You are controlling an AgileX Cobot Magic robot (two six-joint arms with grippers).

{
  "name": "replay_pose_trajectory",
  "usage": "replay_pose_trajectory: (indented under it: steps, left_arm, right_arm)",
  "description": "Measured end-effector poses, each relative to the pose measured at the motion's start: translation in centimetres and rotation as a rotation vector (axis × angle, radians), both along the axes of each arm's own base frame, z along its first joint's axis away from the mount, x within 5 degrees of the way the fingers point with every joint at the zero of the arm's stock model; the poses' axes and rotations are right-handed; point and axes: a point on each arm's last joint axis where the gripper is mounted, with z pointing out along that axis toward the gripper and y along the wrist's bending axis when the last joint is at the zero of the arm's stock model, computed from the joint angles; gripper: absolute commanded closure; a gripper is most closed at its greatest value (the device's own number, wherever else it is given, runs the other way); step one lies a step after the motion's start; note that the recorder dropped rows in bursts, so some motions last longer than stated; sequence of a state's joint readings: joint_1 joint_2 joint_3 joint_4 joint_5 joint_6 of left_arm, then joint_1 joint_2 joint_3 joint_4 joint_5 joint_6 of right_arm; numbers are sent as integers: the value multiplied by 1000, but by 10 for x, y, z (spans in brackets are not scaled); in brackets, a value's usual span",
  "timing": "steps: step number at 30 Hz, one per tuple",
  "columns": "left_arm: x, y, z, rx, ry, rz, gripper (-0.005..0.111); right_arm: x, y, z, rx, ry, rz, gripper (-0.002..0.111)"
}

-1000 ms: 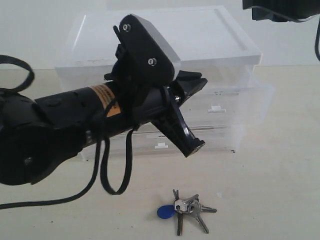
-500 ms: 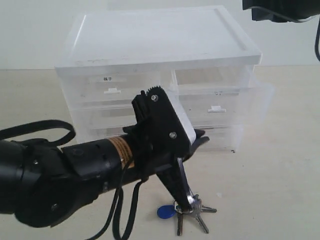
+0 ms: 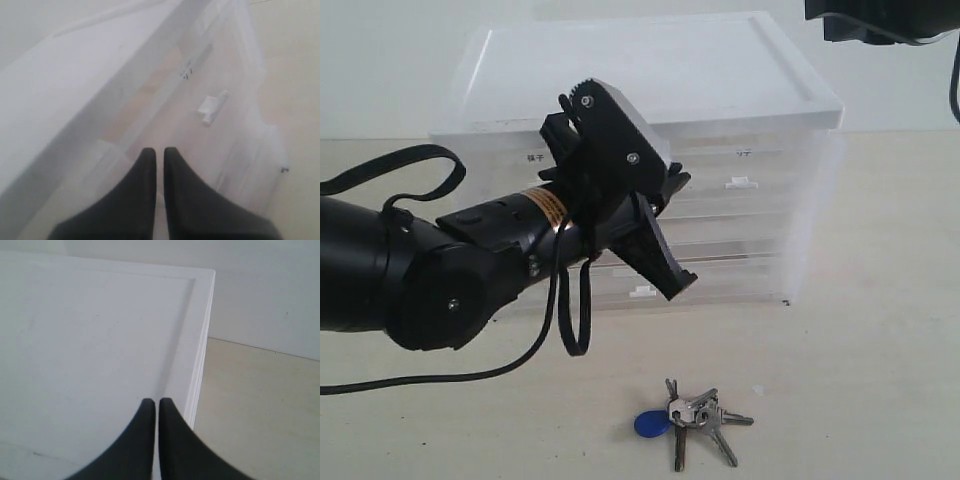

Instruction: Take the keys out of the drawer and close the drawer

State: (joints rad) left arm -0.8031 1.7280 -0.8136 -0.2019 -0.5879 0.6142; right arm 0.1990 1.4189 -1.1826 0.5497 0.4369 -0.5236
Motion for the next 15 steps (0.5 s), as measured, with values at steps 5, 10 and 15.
replay_pose_trajectory:
  steps: [5,10,15]
  left_arm:
    - [6,0,5,-14,-14,14,102]
    - [12,4,8,-16,-17,30,102]
    - [14,6,6,-7,5,37,102]
  right_arm:
    - [0,0,0,0,0,0,108]
    - [0,0,0,0,0,0,108]
    - [0,0,0,0,0,0,108]
